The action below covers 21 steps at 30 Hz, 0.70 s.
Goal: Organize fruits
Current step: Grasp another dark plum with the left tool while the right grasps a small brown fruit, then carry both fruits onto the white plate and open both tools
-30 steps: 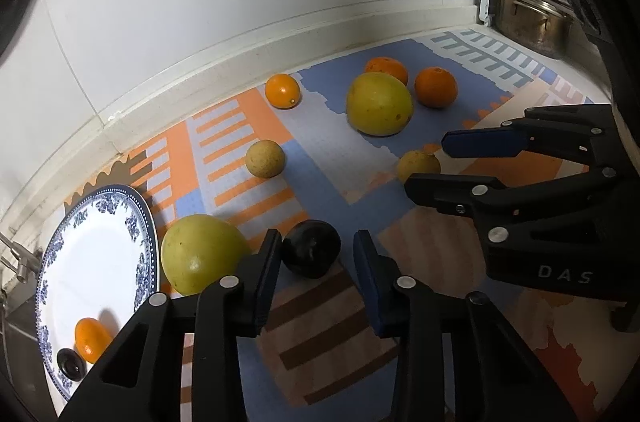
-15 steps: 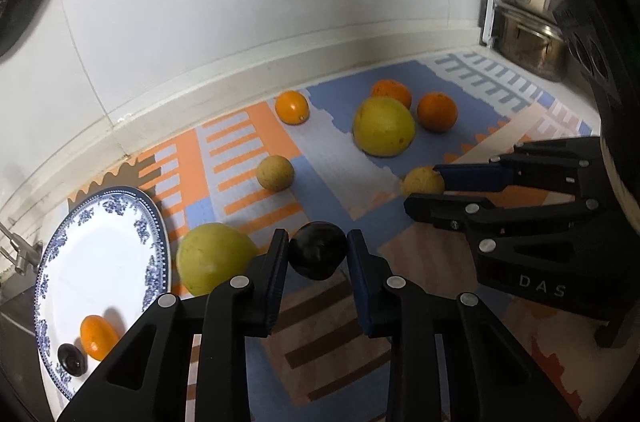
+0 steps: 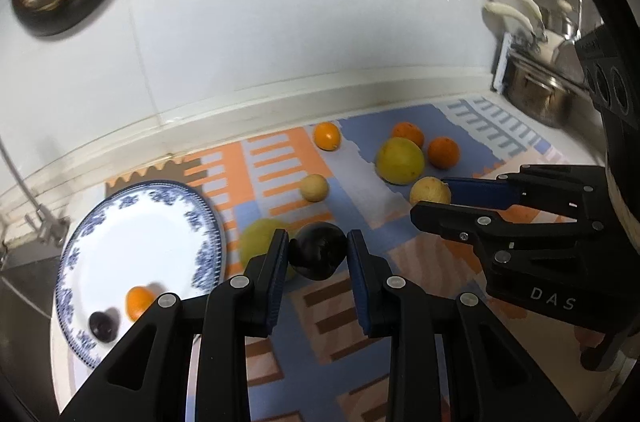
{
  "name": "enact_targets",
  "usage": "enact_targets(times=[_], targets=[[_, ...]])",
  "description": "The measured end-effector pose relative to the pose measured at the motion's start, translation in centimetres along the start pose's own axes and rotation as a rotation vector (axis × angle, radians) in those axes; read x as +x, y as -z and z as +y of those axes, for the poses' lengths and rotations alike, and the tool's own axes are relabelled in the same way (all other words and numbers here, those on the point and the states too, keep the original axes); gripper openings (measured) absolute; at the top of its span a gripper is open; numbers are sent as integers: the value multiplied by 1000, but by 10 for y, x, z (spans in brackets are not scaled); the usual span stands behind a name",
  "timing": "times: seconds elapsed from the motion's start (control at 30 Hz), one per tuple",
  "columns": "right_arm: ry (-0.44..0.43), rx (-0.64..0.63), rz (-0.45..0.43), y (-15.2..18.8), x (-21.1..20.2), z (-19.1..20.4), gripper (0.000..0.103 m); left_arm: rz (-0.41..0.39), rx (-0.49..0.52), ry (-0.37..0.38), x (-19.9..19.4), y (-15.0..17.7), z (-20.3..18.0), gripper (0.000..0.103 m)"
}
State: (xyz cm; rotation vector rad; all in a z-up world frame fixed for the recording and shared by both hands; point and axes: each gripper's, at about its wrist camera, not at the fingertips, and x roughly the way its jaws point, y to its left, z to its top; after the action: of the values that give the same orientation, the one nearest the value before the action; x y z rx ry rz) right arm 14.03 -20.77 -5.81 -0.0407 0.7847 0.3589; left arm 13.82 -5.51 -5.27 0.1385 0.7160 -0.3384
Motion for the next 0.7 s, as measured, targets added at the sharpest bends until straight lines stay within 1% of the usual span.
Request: enact_targets(times=[0.33, 0.7], targets=[[-57, -58, -54, -18, -14, 40, 30, -64, -90, -68, -39, 7, 35, 29], [-150, -114, -76, -40, -3, 87, 30, -95, -187, -169, -62, 18, 78, 29]])
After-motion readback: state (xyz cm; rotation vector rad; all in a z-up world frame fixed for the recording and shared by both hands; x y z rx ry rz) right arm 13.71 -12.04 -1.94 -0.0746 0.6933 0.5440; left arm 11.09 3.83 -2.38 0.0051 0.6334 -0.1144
